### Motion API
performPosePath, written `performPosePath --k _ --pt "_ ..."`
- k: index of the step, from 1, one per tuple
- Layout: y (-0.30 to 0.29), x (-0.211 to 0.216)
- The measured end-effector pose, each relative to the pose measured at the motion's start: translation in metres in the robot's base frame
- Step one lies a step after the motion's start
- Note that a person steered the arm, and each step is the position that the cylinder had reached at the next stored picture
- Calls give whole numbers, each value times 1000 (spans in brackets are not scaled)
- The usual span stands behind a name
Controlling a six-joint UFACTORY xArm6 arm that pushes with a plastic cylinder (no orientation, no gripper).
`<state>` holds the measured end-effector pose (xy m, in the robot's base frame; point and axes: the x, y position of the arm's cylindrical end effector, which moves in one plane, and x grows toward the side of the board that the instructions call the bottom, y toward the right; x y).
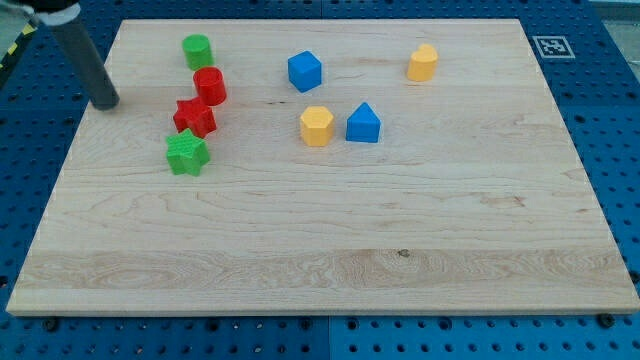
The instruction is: Push the red circle slightly to the right
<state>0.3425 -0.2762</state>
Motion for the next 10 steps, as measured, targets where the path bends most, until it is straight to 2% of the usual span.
performPosePath --k 2,3,4,5,6,8,10 --pt "11 -128" --pt "71 -151" --pt "157 -139" --pt "182 -101" --pt "182 -65" --pt "191 -25" --pt "189 -11"
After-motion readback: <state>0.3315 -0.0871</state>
